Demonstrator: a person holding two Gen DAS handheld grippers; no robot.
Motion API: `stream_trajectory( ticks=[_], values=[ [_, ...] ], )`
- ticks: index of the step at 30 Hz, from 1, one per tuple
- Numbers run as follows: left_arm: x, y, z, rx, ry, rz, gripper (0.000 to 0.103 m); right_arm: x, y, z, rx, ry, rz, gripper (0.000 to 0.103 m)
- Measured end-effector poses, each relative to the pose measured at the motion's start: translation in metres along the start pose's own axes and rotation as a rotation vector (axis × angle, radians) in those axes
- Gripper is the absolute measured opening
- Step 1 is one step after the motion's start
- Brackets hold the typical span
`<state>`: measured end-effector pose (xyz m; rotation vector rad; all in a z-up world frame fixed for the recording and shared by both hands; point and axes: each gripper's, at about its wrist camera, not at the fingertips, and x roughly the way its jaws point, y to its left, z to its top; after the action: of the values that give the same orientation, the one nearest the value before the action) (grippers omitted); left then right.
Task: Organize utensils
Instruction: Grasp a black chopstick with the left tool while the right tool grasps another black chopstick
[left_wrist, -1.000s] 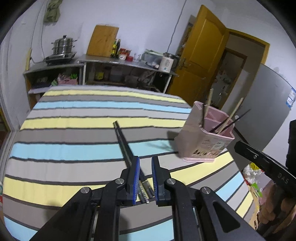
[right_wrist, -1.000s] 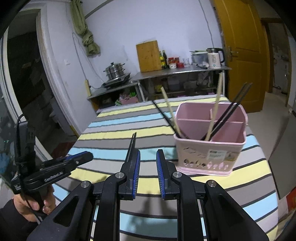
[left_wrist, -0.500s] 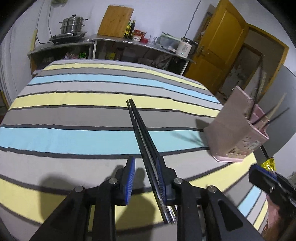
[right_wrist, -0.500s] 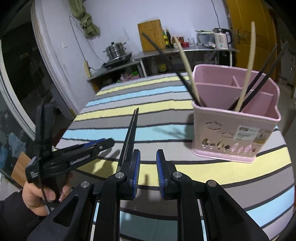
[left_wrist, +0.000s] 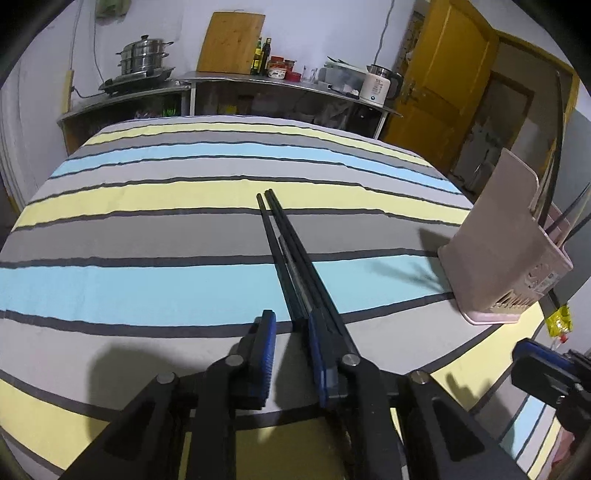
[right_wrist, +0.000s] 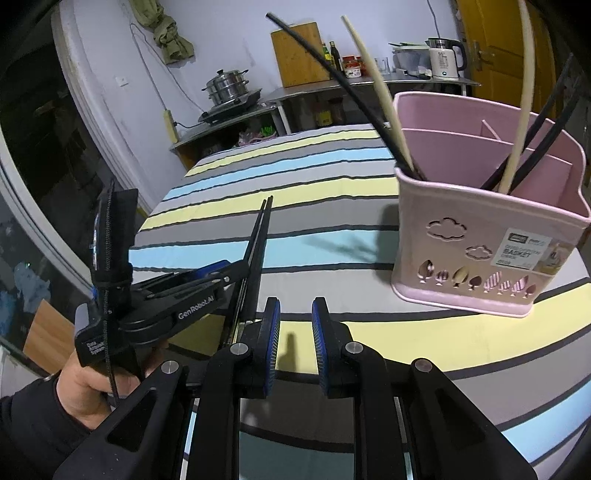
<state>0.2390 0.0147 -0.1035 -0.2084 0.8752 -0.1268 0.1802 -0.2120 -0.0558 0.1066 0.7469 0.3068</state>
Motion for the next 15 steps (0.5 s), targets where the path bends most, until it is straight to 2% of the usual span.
stream_trajectory(
  ticks=[4, 12, 15],
  values=[
    [-0.005, 0.01, -0.003, -0.012, -0.004, -0.012, 0.013, 0.009, 0.004, 0.0, -0.005, 0.011, 0.01, 0.018],
    [-0.02, 0.028, -0.011, -0.011, -0.007, 0.052, 0.011, 0.049, 0.019, 0.005, -0.047, 0.056, 0.031, 0.018],
    [-0.028, 0.042, -0.014, -0.031, -0.003, 0.046, 0.011, 0.07, 0.025, 0.012, -0.069, 0.073, 0.03, 0.018]
  ],
)
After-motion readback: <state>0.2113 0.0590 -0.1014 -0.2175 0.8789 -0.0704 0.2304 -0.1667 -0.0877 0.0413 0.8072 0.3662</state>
